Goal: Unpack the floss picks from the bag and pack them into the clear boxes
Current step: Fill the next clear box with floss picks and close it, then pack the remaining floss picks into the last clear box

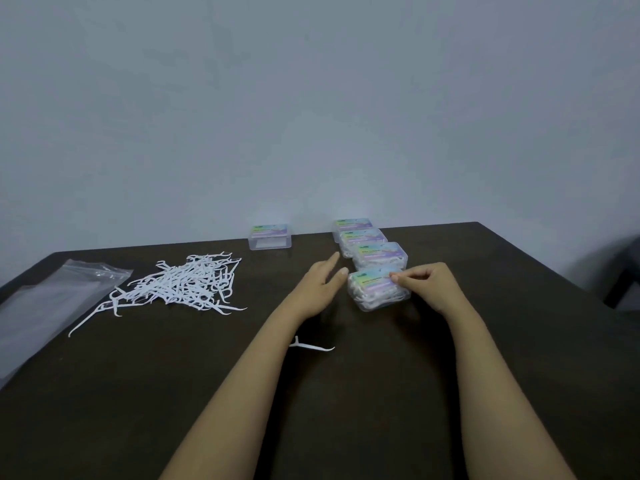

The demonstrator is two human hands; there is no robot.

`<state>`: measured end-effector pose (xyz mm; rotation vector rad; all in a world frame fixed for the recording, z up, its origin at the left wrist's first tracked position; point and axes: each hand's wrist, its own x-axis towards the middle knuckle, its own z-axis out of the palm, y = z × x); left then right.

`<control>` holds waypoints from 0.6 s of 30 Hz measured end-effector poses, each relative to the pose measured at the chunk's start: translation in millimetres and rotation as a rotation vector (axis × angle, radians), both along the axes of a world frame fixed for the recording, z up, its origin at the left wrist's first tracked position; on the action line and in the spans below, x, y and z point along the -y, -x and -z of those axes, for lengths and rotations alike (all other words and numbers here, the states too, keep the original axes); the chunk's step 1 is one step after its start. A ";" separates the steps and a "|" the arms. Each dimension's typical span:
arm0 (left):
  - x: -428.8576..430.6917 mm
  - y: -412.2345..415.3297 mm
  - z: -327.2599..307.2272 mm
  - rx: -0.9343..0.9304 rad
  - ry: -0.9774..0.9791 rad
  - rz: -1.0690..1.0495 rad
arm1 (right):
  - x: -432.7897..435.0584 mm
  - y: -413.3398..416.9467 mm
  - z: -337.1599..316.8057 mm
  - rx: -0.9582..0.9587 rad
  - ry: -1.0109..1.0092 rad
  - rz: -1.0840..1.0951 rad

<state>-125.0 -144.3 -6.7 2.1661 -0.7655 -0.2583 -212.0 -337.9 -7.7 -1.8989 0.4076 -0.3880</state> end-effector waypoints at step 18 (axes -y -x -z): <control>75.8 -102.4 14.1 0.270 -0.336 -0.244 | -14.4 -29.2 12.0 -0.010 0.655 0.416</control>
